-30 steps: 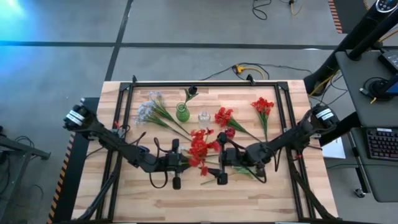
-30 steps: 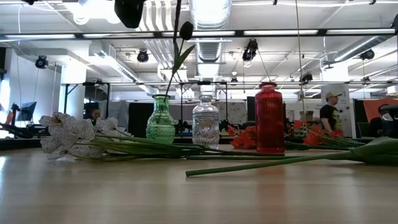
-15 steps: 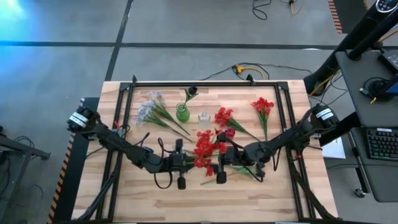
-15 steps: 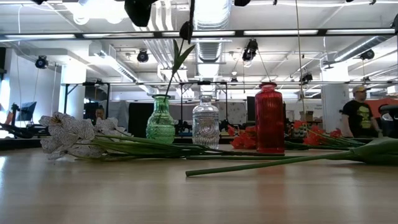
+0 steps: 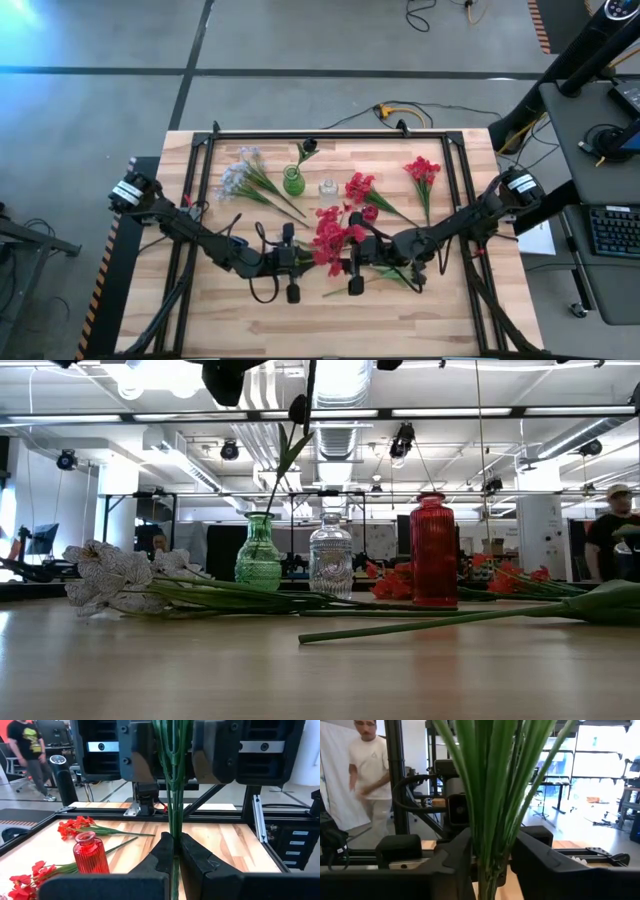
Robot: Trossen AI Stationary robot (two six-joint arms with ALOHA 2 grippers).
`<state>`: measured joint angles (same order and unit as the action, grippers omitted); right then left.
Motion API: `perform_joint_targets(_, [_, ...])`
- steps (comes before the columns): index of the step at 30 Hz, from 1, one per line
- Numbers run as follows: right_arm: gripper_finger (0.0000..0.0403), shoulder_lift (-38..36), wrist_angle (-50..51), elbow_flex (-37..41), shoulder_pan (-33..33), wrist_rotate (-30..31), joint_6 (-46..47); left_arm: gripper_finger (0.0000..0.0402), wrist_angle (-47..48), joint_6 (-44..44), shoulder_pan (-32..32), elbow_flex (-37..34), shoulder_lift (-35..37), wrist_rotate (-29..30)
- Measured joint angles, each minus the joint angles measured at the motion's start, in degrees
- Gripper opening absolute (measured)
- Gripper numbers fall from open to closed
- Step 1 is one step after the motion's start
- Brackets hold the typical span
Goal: Sort flowers into vase by color
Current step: Put the bottom left orange flowers into the transparent vase
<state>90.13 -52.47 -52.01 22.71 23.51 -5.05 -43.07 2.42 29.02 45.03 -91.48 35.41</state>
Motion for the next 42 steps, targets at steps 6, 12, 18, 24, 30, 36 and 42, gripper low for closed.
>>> perform_joint_targets(6, [0.0061,0.0,0.0,0.0,0.0,0.0,-0.1,0.0000,0.2,0.0,0.0,0.0,0.0,0.1])
perform_joint_targets(12, [0.0030,0.0,0.1,0.0,0.0,0.0,-0.1,0.0031,0.6,2.7,0.0,0.0,0.0,3.0])
perform_joint_targets(18, [0.0029,0.0,0.4,0.0,0.0,0.0,0.1,0.0100,0.8,2.8,0.0,0.0,0.0,3.5])
perform_joint_targets(24, [0.0032,0.0,1.1,0.0,0.0,0.0,0.6,0.0161,1.4,2.6,0.0,-0.1,0.1,3.6])
perform_joint_targets(30, [0.0033,-0.2,1.3,0.0,0.0,0.4,0.5,0.0188,4.3,2.7,0.0,-0.1,0.2,3.6])
perform_joint_targets(36, [0.0033,-1.1,1.5,0.0,0.0,0.7,-0.6,0.0192,5.4,2.8,0.0,-0.1,0.6,3.5])
perform_joint_targets(42, [0.0033,-3.0,5.1,0.0,0.0,5.3,-1.7,0.0192,12.5,4.5,0.0,-0.1,1.7,3.5])
